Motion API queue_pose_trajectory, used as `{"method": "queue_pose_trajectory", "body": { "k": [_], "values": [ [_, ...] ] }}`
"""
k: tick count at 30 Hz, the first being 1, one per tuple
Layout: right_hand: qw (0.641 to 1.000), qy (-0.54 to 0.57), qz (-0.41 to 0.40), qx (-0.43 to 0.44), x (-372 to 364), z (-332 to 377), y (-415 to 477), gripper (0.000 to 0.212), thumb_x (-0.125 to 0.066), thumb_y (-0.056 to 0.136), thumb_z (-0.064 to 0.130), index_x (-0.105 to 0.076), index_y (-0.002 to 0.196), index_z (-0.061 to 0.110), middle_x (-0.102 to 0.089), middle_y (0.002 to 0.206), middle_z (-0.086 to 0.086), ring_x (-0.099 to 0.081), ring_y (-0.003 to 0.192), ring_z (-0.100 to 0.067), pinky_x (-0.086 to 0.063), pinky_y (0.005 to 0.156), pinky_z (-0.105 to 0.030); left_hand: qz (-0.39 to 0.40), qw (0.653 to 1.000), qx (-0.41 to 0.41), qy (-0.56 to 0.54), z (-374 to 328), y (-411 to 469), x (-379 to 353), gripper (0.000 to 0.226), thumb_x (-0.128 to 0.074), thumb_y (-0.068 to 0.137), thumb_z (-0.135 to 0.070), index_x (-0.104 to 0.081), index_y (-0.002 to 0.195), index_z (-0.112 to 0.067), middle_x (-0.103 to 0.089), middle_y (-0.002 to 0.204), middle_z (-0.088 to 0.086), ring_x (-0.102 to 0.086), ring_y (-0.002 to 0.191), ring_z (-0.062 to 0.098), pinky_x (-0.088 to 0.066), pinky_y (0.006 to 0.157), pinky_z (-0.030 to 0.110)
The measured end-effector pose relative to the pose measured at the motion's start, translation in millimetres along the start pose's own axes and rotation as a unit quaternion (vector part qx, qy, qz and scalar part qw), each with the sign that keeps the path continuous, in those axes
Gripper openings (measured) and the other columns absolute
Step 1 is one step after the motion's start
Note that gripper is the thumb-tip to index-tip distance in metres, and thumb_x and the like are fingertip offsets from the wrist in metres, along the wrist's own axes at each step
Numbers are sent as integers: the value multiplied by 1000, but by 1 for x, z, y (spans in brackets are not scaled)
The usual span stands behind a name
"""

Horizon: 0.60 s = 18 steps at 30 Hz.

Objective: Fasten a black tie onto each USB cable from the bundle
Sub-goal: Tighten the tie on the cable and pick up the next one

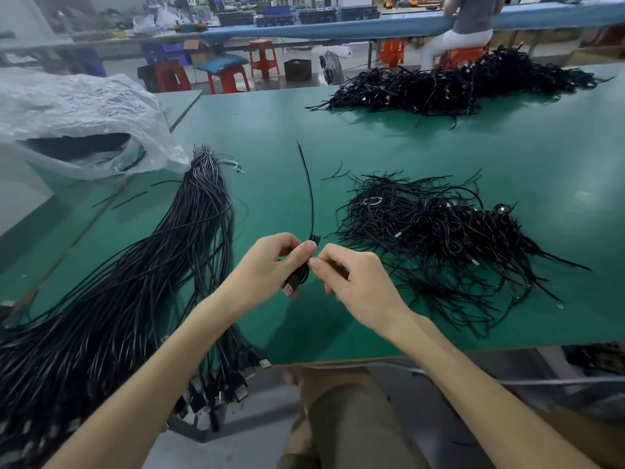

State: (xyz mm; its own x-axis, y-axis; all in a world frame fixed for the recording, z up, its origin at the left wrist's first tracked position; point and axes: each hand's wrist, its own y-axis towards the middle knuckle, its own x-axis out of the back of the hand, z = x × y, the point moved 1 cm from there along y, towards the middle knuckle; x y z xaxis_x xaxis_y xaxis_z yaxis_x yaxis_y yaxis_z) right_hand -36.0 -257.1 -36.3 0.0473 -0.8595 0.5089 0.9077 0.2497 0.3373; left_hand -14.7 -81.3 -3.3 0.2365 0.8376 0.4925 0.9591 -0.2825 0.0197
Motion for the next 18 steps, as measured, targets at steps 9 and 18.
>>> {"method": "queue_pose_trajectory", "body": {
  "k": [9,18],
  "values": [
    [978,168,-26,-122,3,-4,-1,7,-69,97,15,-67,94,9,-75,74,-2,-65,60,-12,-42,54,-15,4,999,-41,-16,4,-1,-1,14,-63,99,-18,-64,102,-4,-63,83,1,-71,71,15,-64,66,39],
    [979,-195,-19,51,1,3,-9,10,-60,102,13,-59,93,10,-66,84,-2,-60,79,-25,-50,74,-43,39,993,109,-31,7,2,-8,25,-61,103,-24,-65,98,-1,-71,65,4,-71,54,27,-63,60,36]
  ]
}}
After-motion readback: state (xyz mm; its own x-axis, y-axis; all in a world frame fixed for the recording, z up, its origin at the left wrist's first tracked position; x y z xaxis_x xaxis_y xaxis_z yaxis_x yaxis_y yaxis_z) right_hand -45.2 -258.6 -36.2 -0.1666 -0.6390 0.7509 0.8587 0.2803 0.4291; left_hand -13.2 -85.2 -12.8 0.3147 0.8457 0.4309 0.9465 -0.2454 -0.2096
